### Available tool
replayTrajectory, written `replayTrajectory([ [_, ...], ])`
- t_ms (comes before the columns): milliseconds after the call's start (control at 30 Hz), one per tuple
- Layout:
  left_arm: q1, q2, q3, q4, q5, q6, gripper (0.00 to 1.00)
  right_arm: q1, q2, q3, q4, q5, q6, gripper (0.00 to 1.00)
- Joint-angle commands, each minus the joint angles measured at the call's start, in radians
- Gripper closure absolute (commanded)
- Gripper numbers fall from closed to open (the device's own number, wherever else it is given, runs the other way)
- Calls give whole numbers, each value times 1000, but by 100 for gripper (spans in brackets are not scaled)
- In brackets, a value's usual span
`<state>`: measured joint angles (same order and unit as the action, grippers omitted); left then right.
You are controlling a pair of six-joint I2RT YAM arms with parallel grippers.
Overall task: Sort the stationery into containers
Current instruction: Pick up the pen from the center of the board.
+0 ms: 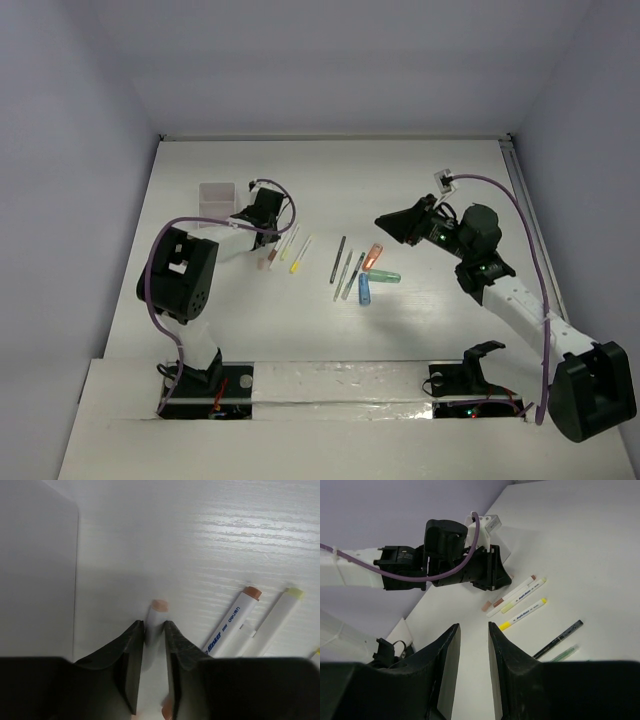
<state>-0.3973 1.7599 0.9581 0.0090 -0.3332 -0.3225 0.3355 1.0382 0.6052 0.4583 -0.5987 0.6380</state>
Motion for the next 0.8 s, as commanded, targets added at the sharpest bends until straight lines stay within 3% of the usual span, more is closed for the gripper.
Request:
replayTrajectory([
  [0,6,15,30,-58,-33,-6,85,7,-30,5,5,19,-24,65],
  [133,-5,-14,24,-58,-89,-15,100,7,-21,-7,29,18,-6,65],
  [533,-81,-275,106,-54,-92,3,100,7,-4,-12,42,28,-6,66],
  [633,-92,-338,158,-15,-49,-1,100,7,3,-4,36,26,-12,66],
  [767,-80,-413,192,128,-147,8,100,7,13,-24,71,16,9,66],
])
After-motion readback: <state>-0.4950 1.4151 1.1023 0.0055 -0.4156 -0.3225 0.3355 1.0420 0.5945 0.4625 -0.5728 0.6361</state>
